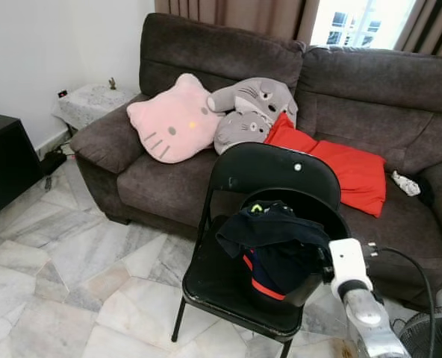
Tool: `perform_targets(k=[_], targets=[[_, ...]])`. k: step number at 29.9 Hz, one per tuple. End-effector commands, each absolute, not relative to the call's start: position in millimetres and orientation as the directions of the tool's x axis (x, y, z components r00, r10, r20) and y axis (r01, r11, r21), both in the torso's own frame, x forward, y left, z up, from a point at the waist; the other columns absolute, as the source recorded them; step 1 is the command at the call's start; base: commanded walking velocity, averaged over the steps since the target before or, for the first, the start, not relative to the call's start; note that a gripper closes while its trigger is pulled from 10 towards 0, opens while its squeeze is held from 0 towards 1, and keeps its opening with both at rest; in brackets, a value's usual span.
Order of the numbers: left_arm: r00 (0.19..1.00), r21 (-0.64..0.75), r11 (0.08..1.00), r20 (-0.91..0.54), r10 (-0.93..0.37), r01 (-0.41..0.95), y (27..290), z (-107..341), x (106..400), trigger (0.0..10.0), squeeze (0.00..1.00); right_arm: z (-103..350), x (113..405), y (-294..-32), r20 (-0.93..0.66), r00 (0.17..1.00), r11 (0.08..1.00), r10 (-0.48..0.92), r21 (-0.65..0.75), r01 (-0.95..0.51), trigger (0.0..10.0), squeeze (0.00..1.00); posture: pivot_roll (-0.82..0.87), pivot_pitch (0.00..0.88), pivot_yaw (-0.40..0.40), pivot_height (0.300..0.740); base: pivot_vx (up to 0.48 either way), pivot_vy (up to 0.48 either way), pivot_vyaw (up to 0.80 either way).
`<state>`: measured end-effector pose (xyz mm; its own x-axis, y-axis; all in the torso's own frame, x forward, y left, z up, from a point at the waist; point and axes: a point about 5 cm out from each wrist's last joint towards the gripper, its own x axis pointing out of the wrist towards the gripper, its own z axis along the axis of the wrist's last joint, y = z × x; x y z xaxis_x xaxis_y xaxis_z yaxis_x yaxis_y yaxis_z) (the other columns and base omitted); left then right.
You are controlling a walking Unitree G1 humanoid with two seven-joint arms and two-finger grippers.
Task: Hang hanger
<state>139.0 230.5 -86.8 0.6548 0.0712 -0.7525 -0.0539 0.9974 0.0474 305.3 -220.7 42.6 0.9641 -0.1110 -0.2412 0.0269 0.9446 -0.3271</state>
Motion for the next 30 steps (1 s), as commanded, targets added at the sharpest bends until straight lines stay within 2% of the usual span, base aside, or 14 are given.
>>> perform_targets(k=[1,4,15,21,30], targets=[[0.629,0.056,0.998,-0.775,0.065,-0.033,231.0,-89.4,133.4,10.0,0.0,44.8,304.1,-220.3,-0.231,0.968,0.941,-0.103,-0.337,0.02,10.0,0.0,0.03,0.0,-0.036,0.74,0.0,0.0,0.0],[0.628,0.056,0.998,-0.775,0.062,-0.03,230.6,-89.5,133.5,10.0,0.0,40.9,298.6,-218.2,-0.241,0.966,0.943,-0.095,-0.334,0.009,10.0,0.0,0.03,0.0,-0.037,0.74,0.0,0.0,0.0],[0.633,0.059,0.998,-0.772,0.057,-0.019,228.5,-89.6,133.8,10.0,0.0,44.4,276.3,-233.8,-0.175,0.958,0.928,-0.226,-0.337,0.157,10.0,0.0,0.02,0.0,-0.037,0.74,0.0,0.0,0.0],[0.633,0.06,0.998,-0.772,0.055,-0.015,228.0,-89.7,133.6,10.0,0.0,42.7,268.2,-235.7,-0.183,0.951,0.932,-0.249,-0.313,0.184,10.0,0.0,0.02,0.0,-0.037,0.74,0.0,0.0,0.0],[0.641,0.057,0.998,-0.767,0.045,-0.003,226.0,-89.3,134.7,10.0,0.0,37.4,273.4,-239.7,-0.259,0.934,0.954,-0.248,-0.23,0.19,10.0,0.0,0.02,0.0,-0.04,0.74,0.0,0.0,0.0]])
